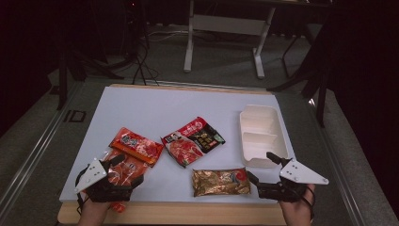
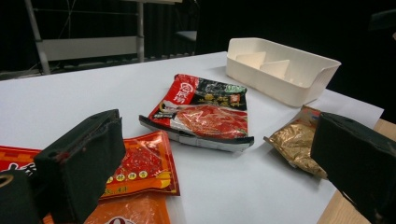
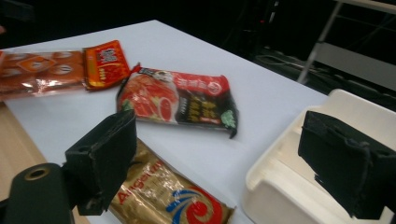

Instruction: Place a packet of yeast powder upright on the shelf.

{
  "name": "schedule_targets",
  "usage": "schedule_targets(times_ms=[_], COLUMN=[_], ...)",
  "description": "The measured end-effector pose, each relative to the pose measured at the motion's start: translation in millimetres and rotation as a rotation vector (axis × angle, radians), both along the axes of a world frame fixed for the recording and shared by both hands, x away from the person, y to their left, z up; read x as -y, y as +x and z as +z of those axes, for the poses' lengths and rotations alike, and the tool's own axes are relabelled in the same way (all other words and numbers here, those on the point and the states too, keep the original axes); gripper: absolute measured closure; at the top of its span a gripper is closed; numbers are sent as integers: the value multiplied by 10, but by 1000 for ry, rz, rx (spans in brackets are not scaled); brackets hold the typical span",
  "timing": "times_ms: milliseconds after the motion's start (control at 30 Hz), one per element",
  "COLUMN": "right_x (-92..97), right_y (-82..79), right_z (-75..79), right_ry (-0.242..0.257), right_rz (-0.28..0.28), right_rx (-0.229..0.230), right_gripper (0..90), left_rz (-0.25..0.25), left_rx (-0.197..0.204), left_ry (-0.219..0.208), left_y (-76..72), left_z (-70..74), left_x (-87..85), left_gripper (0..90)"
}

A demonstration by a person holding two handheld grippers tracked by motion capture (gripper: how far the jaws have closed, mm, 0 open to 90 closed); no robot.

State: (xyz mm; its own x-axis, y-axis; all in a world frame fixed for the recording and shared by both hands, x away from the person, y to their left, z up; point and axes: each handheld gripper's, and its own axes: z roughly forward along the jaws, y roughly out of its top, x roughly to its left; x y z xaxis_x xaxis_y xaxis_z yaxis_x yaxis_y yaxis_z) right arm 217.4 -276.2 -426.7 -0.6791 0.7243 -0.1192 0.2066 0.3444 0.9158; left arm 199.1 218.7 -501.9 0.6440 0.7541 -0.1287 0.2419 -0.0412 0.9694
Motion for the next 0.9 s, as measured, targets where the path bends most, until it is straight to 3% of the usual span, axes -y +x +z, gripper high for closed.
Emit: schedule_targets(times_ms=[567, 700, 900], right_x=[-296, -400, -543], right_y=[218, 256, 329], right_z=[157, 179, 133], right_ry=[-22, -27, -48], right_rz=[75, 140, 192], right_rx=[2, -7, -33], right_gripper=[116, 112, 112], left_rz=[3, 3, 5], left_rx=[-9, -8, -9], left_ry=[5, 7, 6], left_y=[10, 9, 11], left_z=[-15, -15, -16], left_x=[8, 11, 4], left_gripper=[27, 27, 27])
